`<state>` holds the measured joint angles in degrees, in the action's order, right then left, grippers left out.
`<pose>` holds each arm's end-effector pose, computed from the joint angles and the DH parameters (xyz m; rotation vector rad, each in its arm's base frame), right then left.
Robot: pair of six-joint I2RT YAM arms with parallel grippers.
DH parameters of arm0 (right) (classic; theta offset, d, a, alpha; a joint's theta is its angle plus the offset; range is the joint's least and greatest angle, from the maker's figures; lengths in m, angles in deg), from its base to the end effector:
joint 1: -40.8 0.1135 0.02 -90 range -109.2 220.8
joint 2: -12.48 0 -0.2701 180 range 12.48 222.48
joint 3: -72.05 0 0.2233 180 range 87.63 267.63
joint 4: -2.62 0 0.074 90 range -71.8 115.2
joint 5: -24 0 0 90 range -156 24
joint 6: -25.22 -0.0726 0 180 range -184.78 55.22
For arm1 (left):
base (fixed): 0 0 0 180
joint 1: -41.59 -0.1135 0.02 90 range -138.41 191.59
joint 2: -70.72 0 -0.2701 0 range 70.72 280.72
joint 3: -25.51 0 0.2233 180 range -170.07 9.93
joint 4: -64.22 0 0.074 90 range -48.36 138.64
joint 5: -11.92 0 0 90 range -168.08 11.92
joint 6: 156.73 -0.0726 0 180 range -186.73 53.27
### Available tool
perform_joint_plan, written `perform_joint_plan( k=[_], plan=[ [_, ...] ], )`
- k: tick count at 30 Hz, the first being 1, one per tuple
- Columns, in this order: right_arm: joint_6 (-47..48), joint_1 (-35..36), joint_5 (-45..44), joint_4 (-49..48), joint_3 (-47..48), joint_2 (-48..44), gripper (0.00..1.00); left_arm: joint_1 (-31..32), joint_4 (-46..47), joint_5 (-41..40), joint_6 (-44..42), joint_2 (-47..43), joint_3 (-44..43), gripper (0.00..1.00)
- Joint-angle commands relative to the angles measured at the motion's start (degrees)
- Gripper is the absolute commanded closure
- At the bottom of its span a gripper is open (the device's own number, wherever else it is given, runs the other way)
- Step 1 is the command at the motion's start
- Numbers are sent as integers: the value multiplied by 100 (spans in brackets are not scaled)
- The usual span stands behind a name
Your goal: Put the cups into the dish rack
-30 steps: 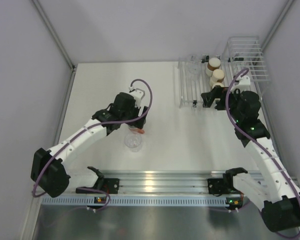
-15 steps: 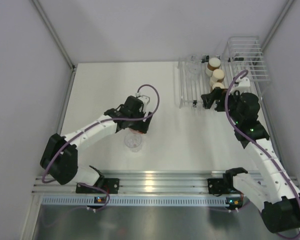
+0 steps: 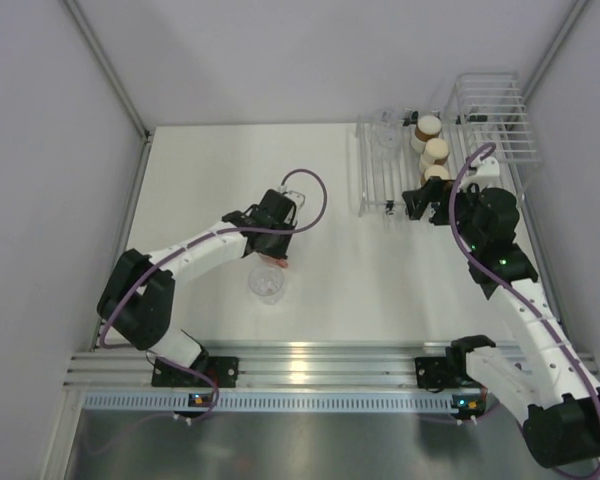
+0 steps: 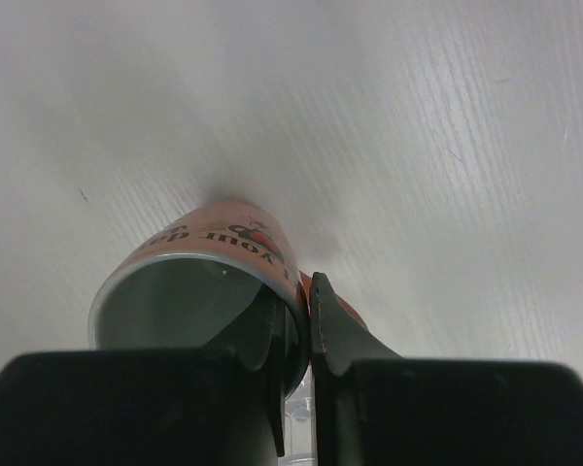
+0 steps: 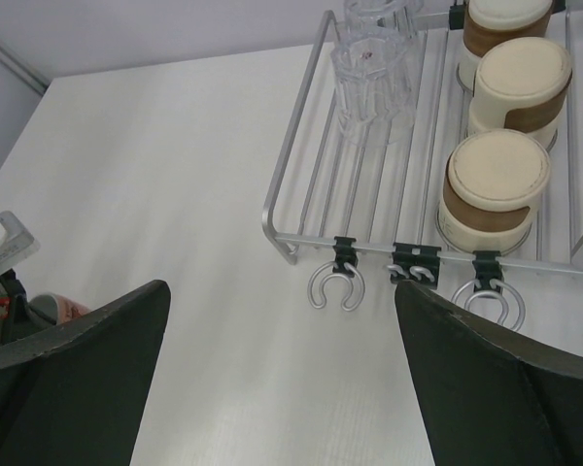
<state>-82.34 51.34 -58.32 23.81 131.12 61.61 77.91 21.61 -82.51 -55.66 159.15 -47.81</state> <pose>0.2011 0.0473 0.3278 0.0112 1.7896 0.4724 0.2502 -0.1769 0.2015 0.5373 2.5315 -0.2093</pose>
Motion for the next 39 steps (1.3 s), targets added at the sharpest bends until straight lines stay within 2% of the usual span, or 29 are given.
perform_joint_plan(
  k=[1,12,20,27,31,35,36,39],
  plan=[
    [77,-105,49,-270,-15,-105,1,25,83,-85,9,131,-168,100],
    [42,-123,119,-288,-51,-70,0,25,180,-137,71,0,-203,100],
    [7,-140,119,-306,-77,-61,0,16,592,-59,184,-667,-238,100],
    [-89,-184,426,-481,-103,-17,0,25,1295,388,598,-1423,-54,100],
    [-439,-220,777,-832,-252,-61,1,16,2496,907,782,-1994,480,100],
    [-1186,-228,1515,-1780,-595,-52,1,-37,3825,1628,1335,-2495,939,100],
    [-1380,-228,1621,-2278,-683,-17,1,-54,4028,1803,1458,-2523,974,100],
    [-1917,-220,1990,-2948,-903,176,1,-90,4853,2515,1942,-2488,1018,100]
  ],
)
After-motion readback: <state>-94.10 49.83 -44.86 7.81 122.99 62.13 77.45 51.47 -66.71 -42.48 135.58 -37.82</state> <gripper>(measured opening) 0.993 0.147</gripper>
